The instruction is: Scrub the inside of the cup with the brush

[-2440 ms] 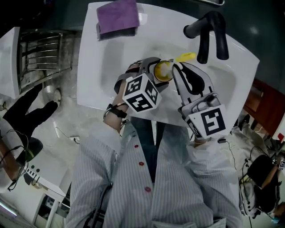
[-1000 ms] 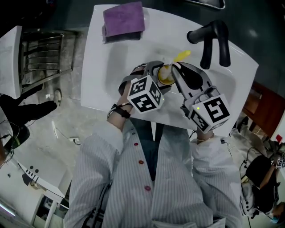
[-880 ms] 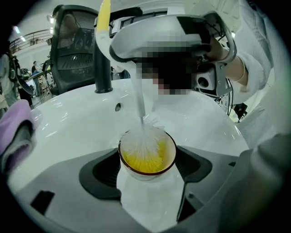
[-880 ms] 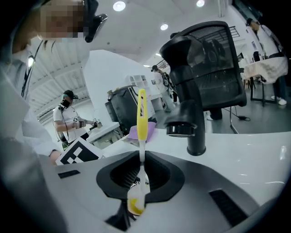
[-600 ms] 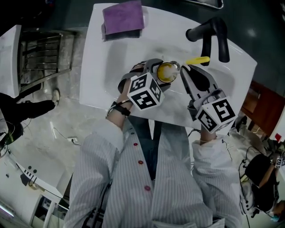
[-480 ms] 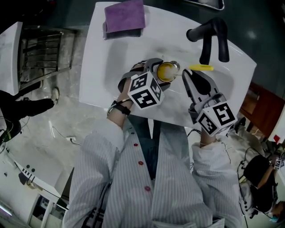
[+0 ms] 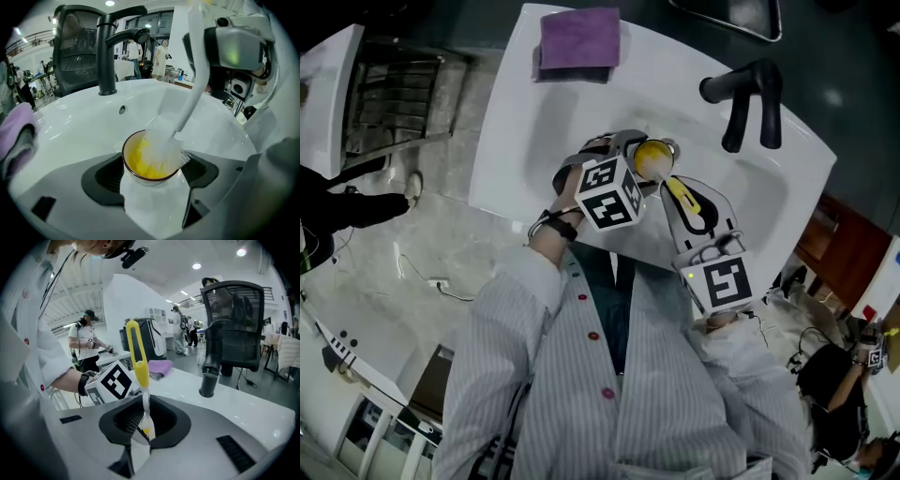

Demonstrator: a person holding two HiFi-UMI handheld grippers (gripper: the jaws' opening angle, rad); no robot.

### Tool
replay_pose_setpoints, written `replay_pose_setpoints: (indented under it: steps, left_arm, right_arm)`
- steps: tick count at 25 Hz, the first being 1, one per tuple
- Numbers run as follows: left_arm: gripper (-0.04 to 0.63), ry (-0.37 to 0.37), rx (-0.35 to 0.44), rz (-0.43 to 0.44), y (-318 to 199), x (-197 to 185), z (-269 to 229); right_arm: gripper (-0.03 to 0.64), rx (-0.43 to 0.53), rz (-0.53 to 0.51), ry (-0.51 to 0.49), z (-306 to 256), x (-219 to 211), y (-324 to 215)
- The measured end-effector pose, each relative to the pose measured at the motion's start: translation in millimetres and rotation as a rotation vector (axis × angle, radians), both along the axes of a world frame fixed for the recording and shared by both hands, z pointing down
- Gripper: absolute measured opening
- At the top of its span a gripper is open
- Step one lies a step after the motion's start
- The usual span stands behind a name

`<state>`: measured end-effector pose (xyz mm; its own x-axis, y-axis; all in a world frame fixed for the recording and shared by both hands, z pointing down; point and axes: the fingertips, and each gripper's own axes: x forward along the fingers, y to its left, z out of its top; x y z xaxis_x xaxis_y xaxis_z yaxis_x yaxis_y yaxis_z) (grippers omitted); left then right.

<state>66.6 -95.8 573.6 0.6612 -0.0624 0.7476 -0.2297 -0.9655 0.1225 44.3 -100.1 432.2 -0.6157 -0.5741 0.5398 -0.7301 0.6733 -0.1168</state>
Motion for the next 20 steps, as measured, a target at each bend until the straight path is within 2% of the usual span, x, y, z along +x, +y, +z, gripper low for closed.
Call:
replay_pose_setpoints:
  steps: [8, 20]
  left_arm:
    - [0.385, 0.001, 0.003, 0.0, -0.9, 0.0, -1.6]
    - [0.385, -0.007, 0.01, -0.004, -3.4, 0.6, -0.1]
  right_arm:
    - [0.06, -0.027, -0.076, -0.006, -0.3, -24.7, -28.7]
    - [0.058, -0.034, 0.01, -0.053, 12.2, -2.6, -65.1]
